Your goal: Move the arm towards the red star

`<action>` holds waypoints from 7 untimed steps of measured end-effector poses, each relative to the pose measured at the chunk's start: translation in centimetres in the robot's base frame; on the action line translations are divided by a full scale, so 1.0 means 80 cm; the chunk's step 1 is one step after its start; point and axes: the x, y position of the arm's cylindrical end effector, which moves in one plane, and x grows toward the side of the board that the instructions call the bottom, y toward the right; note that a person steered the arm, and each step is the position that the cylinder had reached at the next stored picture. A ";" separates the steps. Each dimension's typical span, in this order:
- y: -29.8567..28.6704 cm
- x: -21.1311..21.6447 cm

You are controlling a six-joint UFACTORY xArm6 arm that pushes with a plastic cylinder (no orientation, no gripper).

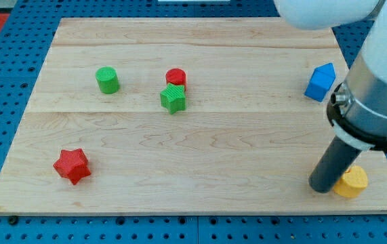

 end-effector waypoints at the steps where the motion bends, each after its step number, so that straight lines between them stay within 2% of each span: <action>1: 0.000 -0.018; 4: 0.017 -0.034; 6: -0.129 -0.011; 7: -0.145 0.048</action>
